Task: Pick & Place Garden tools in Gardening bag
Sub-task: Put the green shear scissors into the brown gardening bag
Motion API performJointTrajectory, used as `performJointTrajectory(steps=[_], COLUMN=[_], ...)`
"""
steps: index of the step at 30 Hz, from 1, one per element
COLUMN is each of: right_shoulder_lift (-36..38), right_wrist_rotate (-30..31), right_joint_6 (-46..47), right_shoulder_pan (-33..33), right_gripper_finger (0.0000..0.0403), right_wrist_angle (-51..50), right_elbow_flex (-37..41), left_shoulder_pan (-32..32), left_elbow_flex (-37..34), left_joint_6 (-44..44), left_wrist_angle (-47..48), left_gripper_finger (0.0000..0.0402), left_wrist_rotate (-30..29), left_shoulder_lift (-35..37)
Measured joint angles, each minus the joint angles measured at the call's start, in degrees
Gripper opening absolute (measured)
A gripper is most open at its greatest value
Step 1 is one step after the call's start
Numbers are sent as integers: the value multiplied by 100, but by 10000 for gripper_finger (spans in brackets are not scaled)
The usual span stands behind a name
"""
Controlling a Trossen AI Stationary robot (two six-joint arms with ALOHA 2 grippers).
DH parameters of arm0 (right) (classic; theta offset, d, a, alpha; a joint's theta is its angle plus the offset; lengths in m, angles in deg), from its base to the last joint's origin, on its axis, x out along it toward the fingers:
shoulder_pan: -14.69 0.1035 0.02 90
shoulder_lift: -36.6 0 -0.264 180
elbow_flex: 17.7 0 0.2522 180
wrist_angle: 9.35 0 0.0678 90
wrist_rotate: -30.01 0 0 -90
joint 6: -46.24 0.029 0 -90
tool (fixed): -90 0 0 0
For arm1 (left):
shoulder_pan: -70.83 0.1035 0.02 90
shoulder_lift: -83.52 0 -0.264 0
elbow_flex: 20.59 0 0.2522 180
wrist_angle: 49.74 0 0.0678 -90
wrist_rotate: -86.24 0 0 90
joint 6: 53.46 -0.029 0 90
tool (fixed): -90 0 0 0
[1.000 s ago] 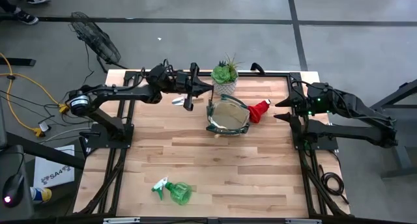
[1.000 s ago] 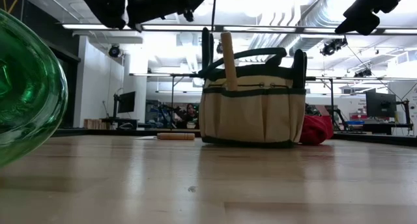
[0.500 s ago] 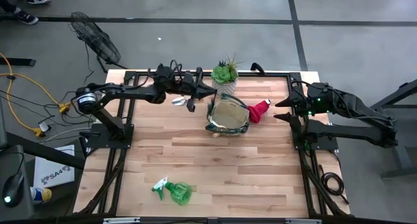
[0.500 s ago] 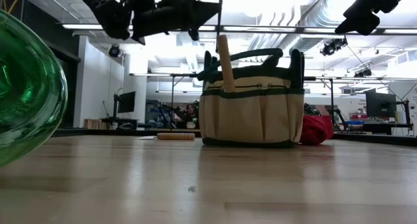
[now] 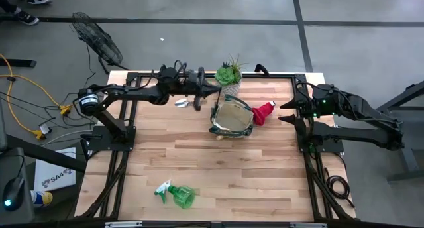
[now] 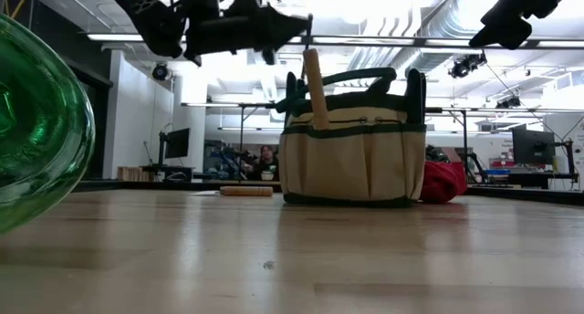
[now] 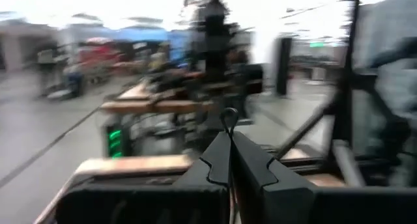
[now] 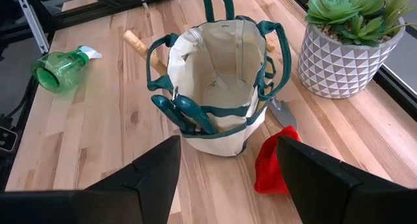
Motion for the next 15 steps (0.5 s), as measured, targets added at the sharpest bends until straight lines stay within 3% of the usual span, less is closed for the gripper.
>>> performJointTrajectory(steps=[3, 8, 15], right_shoulder_lift=[-1, 0, -1], right_wrist_rotate=[0, 0, 0], right_joint_6=[0, 0, 0], right_shoulder_pan=[0, 0, 0], right_gripper_finger=[244, 244, 244], right_wrist_angle=[0, 2, 1], right_elbow_flex=[-1, 0, 0], left_shoulder_pan=[16, -46, -371], left_elbow_flex=[-2, -2, -4], left_joint_6=[220, 148, 59], left_wrist_angle=[182, 458, 900], left_gripper_finger=[0, 0, 0], left_wrist_rotate=[-975, -988, -2129], left_shoulder_lift=[0, 9, 3])
